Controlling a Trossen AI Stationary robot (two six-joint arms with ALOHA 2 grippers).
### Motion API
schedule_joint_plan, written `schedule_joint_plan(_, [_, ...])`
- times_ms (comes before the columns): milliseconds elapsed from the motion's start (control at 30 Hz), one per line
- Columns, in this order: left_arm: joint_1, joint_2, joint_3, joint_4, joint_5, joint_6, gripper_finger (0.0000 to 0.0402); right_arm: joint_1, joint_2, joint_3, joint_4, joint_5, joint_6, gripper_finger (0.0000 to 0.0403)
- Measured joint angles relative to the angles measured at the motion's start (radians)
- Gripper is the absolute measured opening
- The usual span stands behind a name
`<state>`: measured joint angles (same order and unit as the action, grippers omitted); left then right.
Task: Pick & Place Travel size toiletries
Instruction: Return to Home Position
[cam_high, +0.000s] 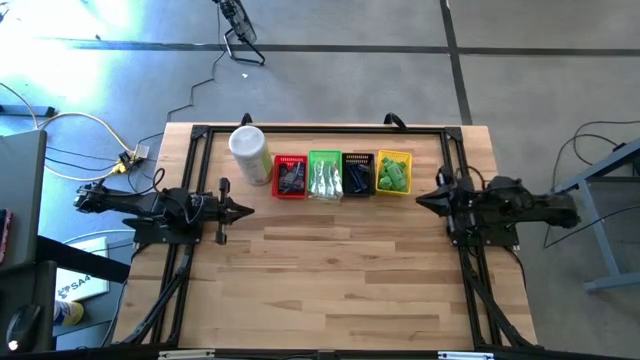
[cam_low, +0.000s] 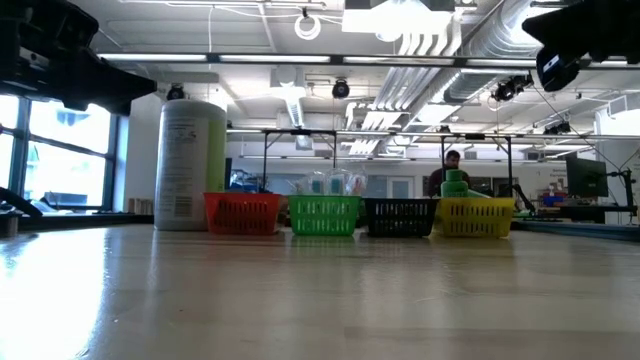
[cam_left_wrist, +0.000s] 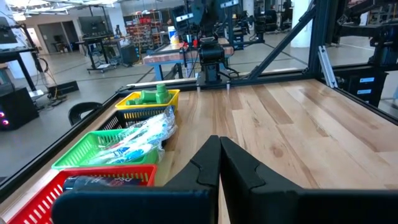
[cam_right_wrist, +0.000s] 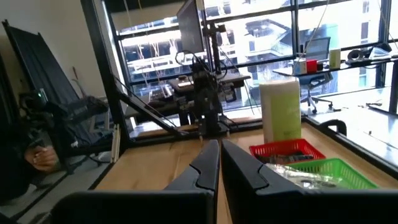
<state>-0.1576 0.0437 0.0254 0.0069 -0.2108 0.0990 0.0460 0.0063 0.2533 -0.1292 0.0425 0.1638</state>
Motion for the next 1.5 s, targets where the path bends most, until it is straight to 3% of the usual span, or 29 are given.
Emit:
schedule_joint_plan(933, [0.0,0.0,0.0,0.011,-0.001,0.0,0.0003,0.0,0.0,-0.228,0.149,-0.017,-0.065,0.0009])
schedule_joint_plan(1500, [0.0,0.0,0.0,0.016,-0.001,0.0,0.0003,0.0,0.002,-0.244,0.153,-0.021,-0.153,0.0009])
